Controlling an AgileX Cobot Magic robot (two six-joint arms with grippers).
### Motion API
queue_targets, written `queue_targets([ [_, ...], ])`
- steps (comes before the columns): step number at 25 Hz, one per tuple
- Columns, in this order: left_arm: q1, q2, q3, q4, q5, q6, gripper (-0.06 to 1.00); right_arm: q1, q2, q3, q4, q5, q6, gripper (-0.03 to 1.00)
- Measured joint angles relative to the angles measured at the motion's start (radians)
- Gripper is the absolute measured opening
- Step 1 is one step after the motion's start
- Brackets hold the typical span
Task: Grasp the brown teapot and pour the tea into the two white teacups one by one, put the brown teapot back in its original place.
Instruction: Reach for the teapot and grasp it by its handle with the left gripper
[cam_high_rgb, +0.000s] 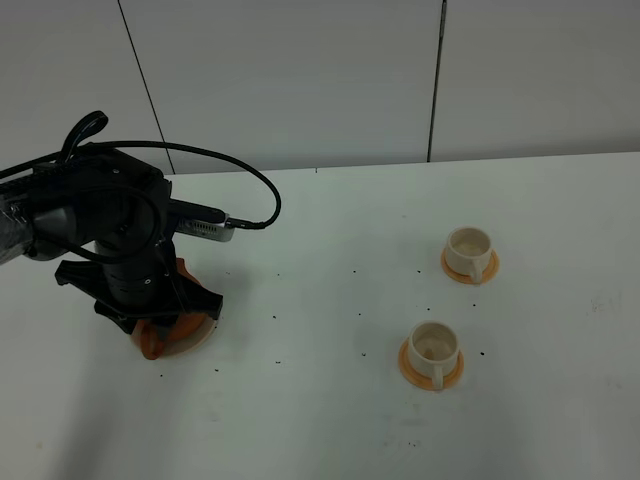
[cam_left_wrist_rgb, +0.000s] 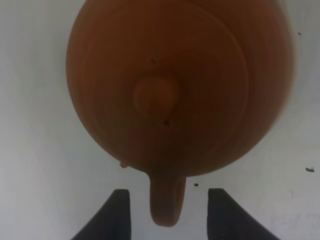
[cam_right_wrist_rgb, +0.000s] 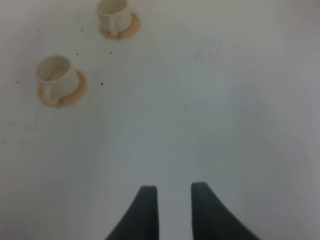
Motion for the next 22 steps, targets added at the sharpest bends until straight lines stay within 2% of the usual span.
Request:
queue_targets([
  [22,0.000,0.032,0.000,-0.001,-0.006,-0.001,0.40,0.000,0.000,0.000,0.000,0.000,0.000,0.17],
])
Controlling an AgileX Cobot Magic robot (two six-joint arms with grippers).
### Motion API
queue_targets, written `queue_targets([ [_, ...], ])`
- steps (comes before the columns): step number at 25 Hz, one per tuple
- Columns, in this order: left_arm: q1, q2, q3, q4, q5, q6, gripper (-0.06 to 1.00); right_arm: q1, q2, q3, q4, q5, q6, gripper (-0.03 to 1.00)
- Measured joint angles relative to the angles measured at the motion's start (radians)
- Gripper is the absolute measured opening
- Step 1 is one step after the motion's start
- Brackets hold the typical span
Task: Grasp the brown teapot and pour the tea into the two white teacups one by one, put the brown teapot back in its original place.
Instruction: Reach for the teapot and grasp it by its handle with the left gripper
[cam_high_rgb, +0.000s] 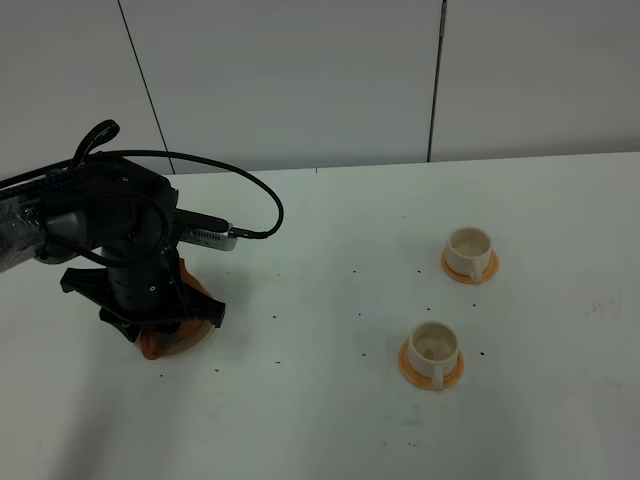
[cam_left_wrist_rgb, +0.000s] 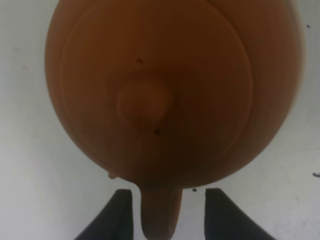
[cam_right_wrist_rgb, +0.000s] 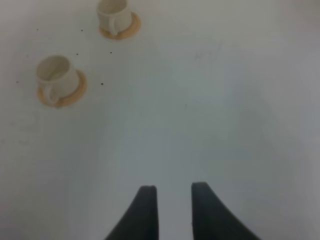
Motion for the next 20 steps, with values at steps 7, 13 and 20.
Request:
queue_targets([
  [7,0.000,0.000,0.000,0.001,-0.006,-0.001,0.40,0.000,0.000,0.000,0.000,0.000,0.000,0.17],
  [13,0.000,0.016,0.000,0.001,-0.007,-0.001,0.39,0.000,0.000,0.000,0.000,0.000,0.000,0.17],
  [20,0.000,0.019,-0.010,0.001,-0.009,-0.012,0.39,0.000,0.000,0.000,0.000,0.000,0.000,0.18],
])
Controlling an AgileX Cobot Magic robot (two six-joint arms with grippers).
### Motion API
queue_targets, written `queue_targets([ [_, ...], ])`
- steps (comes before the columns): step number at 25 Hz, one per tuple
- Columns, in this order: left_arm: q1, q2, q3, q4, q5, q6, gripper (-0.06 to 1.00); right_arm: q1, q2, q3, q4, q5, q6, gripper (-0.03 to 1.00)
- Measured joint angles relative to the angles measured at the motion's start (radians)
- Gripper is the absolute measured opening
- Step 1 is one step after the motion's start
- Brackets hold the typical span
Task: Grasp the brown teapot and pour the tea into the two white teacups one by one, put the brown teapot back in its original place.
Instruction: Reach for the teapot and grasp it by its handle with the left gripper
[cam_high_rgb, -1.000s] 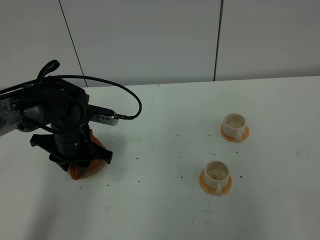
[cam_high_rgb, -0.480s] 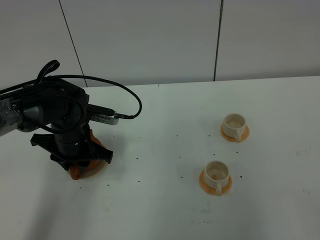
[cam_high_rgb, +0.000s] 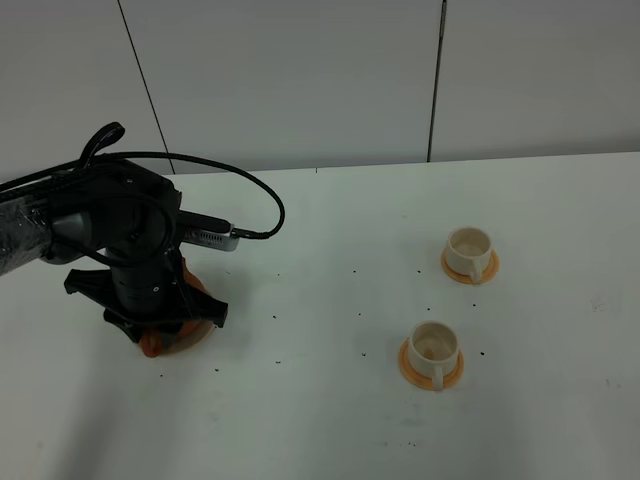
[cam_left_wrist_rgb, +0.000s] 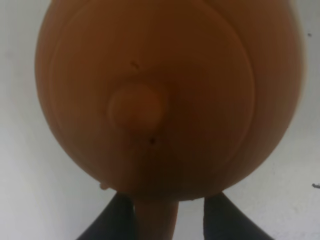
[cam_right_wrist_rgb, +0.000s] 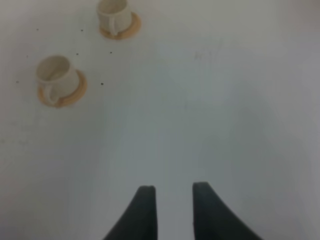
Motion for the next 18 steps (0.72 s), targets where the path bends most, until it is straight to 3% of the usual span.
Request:
queue_targets([
  [18,0.000,0.000,0.000,-0.013,0.002,-0.003,0.35,0.000,0.000,0.000,0.000,0.000,0.000,0.21],
])
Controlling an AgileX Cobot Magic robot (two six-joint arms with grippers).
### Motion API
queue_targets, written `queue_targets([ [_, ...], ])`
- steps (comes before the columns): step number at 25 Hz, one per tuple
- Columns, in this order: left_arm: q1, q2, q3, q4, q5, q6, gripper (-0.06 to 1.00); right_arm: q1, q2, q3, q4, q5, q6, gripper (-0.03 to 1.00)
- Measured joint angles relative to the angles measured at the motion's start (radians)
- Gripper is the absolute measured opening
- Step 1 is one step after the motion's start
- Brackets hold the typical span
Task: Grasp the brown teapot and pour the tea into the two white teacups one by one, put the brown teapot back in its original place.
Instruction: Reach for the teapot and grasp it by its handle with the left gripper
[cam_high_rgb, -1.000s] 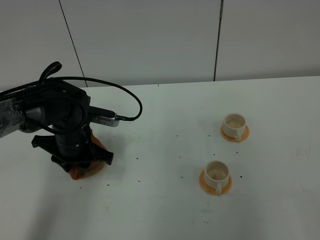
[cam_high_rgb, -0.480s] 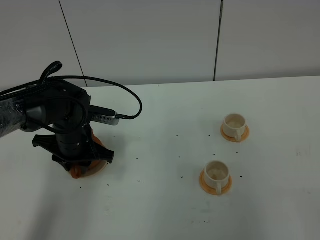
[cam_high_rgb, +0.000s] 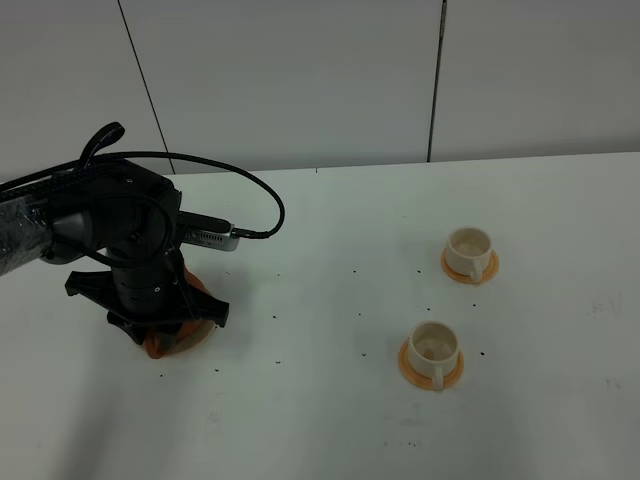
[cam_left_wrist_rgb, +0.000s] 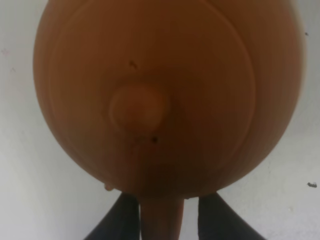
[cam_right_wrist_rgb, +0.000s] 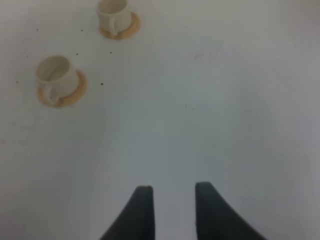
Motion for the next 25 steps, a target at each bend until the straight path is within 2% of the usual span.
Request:
queue_targets([
  [4,0.000,0.000,0.000,0.000,0.000,0.000,0.31,0.000,0.000,0.000,0.000,0.000,0.000,0.21],
  [9,0.000,0.000,0.000,-0.001,0.006,0.003,0.17,0.000,0.000,0.000,0.000,0.000,0.000,0.22],
  [25,0.000,-0.026,-0.001,-0.022,-0.003,0.063,0.16,0.000,0.000,0.000,0.000,0.000,0.000,0.22],
])
